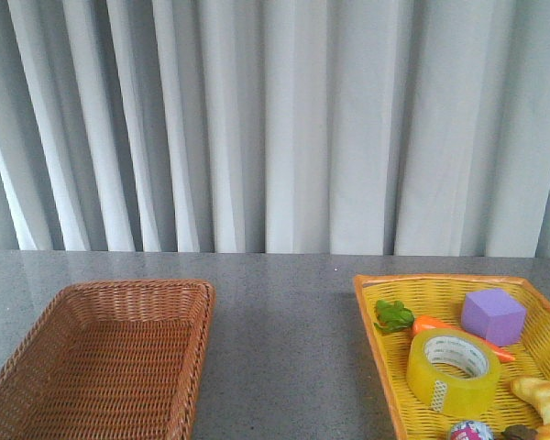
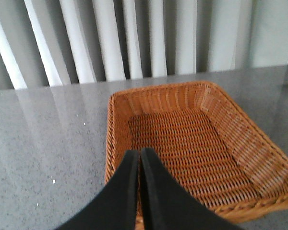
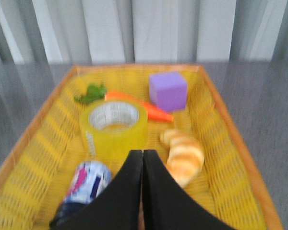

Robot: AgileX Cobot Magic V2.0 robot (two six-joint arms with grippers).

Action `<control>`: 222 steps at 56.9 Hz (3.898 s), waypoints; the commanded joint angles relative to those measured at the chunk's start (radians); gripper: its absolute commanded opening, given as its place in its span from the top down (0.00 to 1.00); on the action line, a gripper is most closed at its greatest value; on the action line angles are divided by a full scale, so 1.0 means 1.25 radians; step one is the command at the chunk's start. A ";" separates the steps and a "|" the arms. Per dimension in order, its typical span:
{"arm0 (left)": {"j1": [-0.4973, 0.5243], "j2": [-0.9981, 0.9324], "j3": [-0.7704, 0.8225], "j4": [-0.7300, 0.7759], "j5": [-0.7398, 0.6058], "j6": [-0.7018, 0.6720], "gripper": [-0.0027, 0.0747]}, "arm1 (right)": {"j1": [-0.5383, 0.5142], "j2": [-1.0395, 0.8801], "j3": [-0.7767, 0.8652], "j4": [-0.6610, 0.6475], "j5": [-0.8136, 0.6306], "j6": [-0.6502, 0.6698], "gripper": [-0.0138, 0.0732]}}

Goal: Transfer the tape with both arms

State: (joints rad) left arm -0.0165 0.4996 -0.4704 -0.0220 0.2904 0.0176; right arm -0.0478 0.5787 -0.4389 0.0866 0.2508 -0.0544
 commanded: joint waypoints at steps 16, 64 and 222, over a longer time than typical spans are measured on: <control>0.000 0.026 -0.028 -0.008 -0.004 -0.006 0.97 | -0.004 0.031 -0.026 0.008 0.026 -0.007 0.84; -0.055 0.053 -0.148 -0.016 0.061 0.038 0.24 | -0.004 0.204 -0.249 -0.021 0.244 0.018 0.22; -0.267 0.224 -0.177 -0.029 0.094 0.065 0.24 | 0.199 0.920 -1.045 0.048 0.544 -0.138 0.64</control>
State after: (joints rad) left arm -0.3448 0.7791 -0.6582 -0.0479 0.4697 0.1036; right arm 0.1091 1.7687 -1.7130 0.1320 1.0291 -0.2187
